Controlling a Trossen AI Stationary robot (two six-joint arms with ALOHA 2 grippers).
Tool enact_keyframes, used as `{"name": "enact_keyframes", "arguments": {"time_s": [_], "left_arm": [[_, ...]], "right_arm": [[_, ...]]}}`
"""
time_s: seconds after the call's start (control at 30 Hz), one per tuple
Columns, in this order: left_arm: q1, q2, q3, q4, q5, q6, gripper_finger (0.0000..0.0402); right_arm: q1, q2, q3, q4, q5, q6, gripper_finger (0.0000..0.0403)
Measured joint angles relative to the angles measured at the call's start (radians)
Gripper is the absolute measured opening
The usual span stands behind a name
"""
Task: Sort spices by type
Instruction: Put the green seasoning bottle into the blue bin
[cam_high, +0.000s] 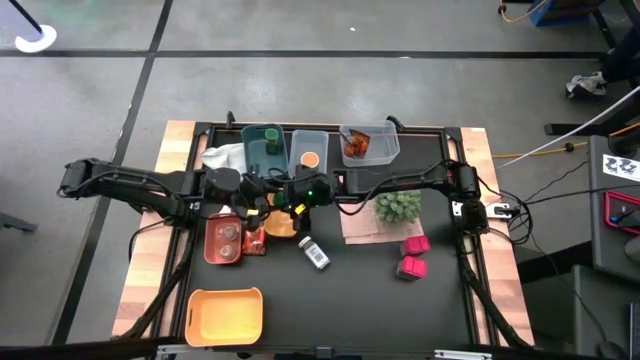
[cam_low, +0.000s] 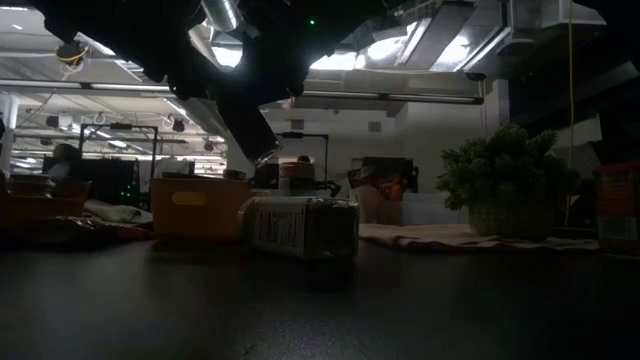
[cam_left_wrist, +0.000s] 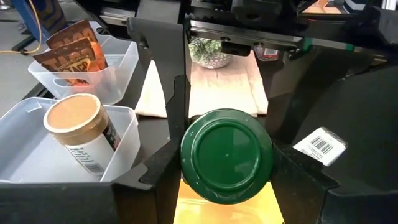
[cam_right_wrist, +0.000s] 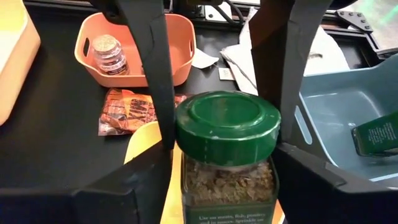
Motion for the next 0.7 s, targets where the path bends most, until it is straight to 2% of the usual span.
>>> {"name": "enact_keyframes", "arguments": {"time_s": [0.23,0.47,0.7], "left_arm": [[0.001,0.001,0.000,-0.002,-0.005,-0.002,0.0191],[0.018,0.001,0.000,-0.014,0.003,-0.010,0.0191],[0.064,0.001,0.000,-0.020,0.000,-0.010,0.0191]], "right_arm": [[0.002,0.000,0.000,-0.003,0.114,0.004,0.0279],[0.000,-0.006,0.001,-0.040,0.104,-0.001,0.0289],[-0.015,-0.064,0.001,-0.113,0.121,-0.031,0.0289]]}}
